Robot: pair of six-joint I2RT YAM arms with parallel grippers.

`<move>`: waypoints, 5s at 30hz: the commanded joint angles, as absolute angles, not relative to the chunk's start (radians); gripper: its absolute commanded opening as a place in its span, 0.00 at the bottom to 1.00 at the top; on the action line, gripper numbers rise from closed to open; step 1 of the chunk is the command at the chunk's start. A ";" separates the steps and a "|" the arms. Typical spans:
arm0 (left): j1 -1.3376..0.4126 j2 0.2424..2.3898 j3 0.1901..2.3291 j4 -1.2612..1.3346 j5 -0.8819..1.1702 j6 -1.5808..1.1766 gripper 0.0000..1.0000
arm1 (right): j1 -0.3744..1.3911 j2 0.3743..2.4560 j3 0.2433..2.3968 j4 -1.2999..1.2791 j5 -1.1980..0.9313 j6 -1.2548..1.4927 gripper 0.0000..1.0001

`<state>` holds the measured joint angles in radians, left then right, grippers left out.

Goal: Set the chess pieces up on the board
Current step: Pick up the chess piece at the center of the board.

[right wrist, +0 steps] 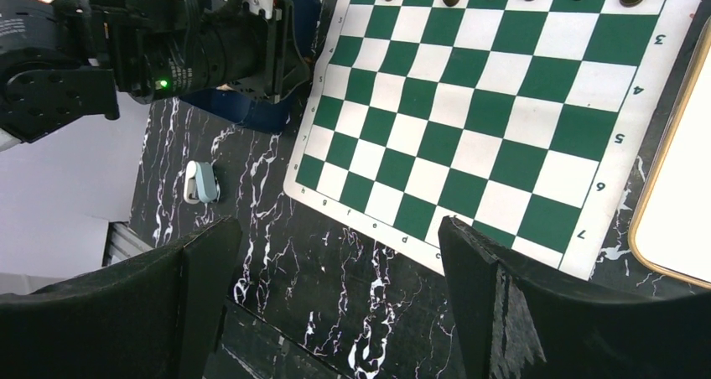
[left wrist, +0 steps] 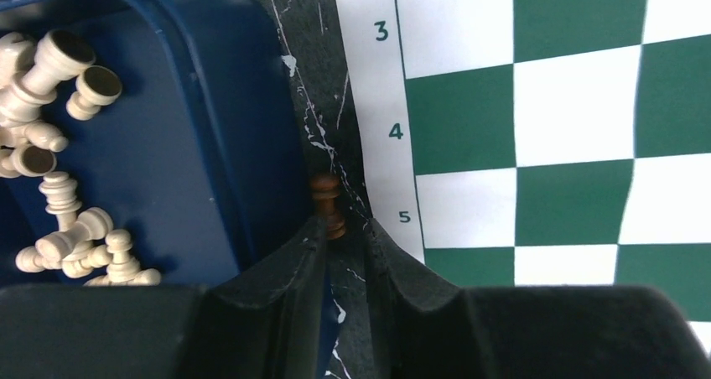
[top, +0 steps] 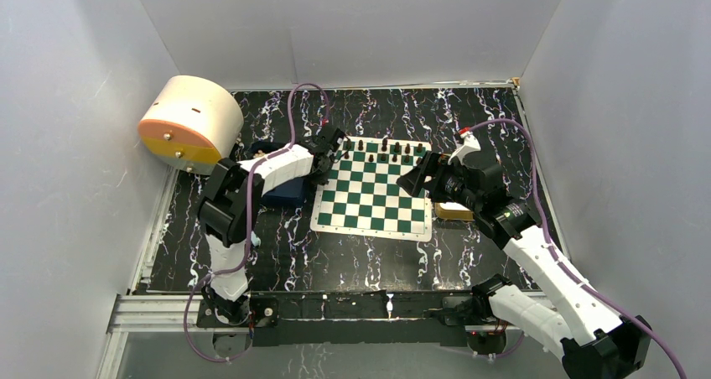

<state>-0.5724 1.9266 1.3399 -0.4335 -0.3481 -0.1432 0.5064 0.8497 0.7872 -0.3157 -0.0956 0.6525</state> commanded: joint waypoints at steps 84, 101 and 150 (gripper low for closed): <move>-0.571 1.665 1.367 -0.268 0.365 -0.463 0.12 | 0.511 0.821 0.642 0.063 -0.223 0.615 0.82; -0.572 1.525 1.062 0.412 0.588 -1.056 0.12 | 0.518 1.016 0.597 0.557 -0.416 0.323 0.77; -0.604 1.468 1.010 0.551 0.565 -1.174 0.27 | 0.519 1.081 0.619 0.613 -0.378 0.268 0.08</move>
<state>-0.5980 1.5486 0.9936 0.5922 0.5652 -1.2461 0.5175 1.1320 0.5930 0.6281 -0.3656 0.3664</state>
